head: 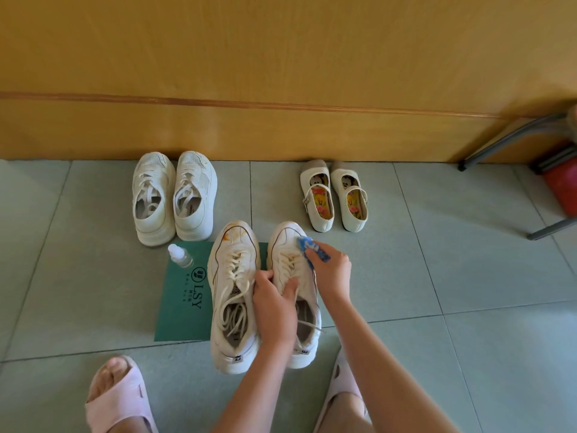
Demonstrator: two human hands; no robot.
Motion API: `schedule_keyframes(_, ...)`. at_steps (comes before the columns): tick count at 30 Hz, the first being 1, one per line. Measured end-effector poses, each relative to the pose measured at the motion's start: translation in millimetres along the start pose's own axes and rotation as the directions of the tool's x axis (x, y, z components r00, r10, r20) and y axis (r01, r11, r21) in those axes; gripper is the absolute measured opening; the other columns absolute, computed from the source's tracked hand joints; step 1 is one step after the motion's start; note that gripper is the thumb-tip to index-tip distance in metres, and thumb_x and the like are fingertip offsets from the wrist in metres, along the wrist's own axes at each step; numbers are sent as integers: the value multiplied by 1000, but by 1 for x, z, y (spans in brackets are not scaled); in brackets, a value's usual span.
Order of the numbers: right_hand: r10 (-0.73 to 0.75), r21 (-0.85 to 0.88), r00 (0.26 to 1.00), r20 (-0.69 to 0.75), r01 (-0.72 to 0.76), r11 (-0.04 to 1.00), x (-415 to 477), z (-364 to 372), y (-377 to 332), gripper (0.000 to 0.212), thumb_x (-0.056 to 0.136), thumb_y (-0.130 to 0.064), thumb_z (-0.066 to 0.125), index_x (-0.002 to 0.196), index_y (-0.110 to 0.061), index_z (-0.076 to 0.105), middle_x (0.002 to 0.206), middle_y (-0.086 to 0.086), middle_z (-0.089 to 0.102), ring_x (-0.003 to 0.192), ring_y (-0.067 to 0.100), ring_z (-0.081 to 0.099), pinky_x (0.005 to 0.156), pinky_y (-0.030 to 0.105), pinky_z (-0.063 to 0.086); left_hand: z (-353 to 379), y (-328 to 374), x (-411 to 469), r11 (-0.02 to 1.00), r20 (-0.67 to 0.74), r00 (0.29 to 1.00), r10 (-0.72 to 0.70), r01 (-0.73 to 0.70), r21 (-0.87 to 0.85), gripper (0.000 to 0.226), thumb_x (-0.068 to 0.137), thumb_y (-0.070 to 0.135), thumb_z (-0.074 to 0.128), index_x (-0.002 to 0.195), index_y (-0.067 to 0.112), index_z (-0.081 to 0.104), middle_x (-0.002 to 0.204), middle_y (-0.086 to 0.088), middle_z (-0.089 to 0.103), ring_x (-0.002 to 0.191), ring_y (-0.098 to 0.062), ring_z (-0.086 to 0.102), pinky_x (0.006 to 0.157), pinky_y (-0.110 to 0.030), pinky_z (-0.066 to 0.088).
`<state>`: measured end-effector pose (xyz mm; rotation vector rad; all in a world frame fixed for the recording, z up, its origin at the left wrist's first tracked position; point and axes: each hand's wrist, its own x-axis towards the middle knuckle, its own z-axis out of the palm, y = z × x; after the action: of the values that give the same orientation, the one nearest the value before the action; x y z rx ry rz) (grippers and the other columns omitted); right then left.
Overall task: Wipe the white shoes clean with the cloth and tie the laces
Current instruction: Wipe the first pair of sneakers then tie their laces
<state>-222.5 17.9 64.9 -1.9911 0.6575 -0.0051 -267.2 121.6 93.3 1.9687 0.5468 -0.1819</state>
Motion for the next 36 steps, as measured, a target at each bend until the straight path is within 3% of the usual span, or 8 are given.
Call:
schedule_keyframes(5, 73, 30, 997, 0, -73, 997, -13, -18, 16, 37, 86, -9, 62, 53, -12, 46, 48, -4, 39, 46, 8, 31, 45, 18, 26, -1, 4, -1, 996, 22, 1000, -15, 13, 85, 49, 87, 38, 63, 121, 6, 48, 114, -10, 59, 97, -20, 58, 75, -23, 45)
schedule_keyframes(8, 83, 137, 996, -36, -77, 988, -3, -28, 3, 14, 90, -8, 58, 84, -19, 64, 62, -3, 60, 55, 10, 54, 56, 28, 50, -1, 5, -4, 993, 48, 999, -13, 7, 114, 69, 81, 51, 63, 133, 11, 43, 123, -5, 59, 113, -21, 57, 89, -36, 50)
schedule_keyframes(11, 59, 202, 998, -27, -53, 978, 25, -27, -14, 35, 92, -4, 54, 118, -27, 58, 83, 4, 69, 67, 12, 64, 66, 32, 58, -1, 7, -10, 981, 94, 995, 43, -60, 186, 86, 75, 49, 70, 144, 15, 31, 140, -2, 46, 129, -19, 44, 101, -38, 43)
schedule_keyframes(16, -12, -152, 984, 179, 40, 988, 40, 0, -21, 32, 91, -13, 54, 120, -20, 65, 109, 3, 67, 95, 17, 62, 79, 30, 52, -2, 4, -10, 982, 128, 990, 53, -75, 173, 76, 79, 31, 67, 145, 18, 32, 142, -1, 44, 128, -16, 42, 96, -30, 39)
schedule_keyframes(22, -9, -122, 990, 138, 26, 992, 14, -18, 0, 27, 89, -16, 61, 116, -17, 67, 99, 4, 71, 80, 9, 63, 74, 20, 54, -4, 3, -7, 992, 114, 992, 50, -62, 111, 66, 83, 25, 68, 142, 15, 40, 140, -1, 49, 129, -16, 45, 105, -31, 39)
schedule_keyframes(26, -9, 39, 994, 113, 5, 999, -24, -24, 11, 28, 90, -8, 59, 117, -13, 66, 99, 1, 69, 79, -1, 60, 69, 4, 47, -5, 3, -5, 992, 128, 991, 43, -58, 110, 64, 84, 25, 66, 142, 14, 41, 137, -2, 53, 126, -16, 48, 102, -27, 38)
schedule_keyframes(32, 37, 138, 994, 101, -51, 989, -59, -32, 15, 26, 87, -3, 62, 108, -15, 70, 89, -4, 68, 69, -9, 60, 66, 7, 47, -6, 1, -3, 988, 155, 987, 53, -74, 134, 62, 85, 26, 65, 141, 12, 42, 137, -4, 54, 124, -19, 51, 99, -28, 42)
schedule_keyframes(36, 86, 162, 987, 133, -107, 981, -84, -39, 20, 27, 86, -4, 64, 98, -28, 70, 80, -12, 66, 69, 2, 57, 66, 9, 45, -7, 0, -3, 983, 142, 986, 81, -103, 150, 57, 86, 25, 64, 138, 10, 46, 130, -7, 59, 120, -20, 54, 93, -24, 40)
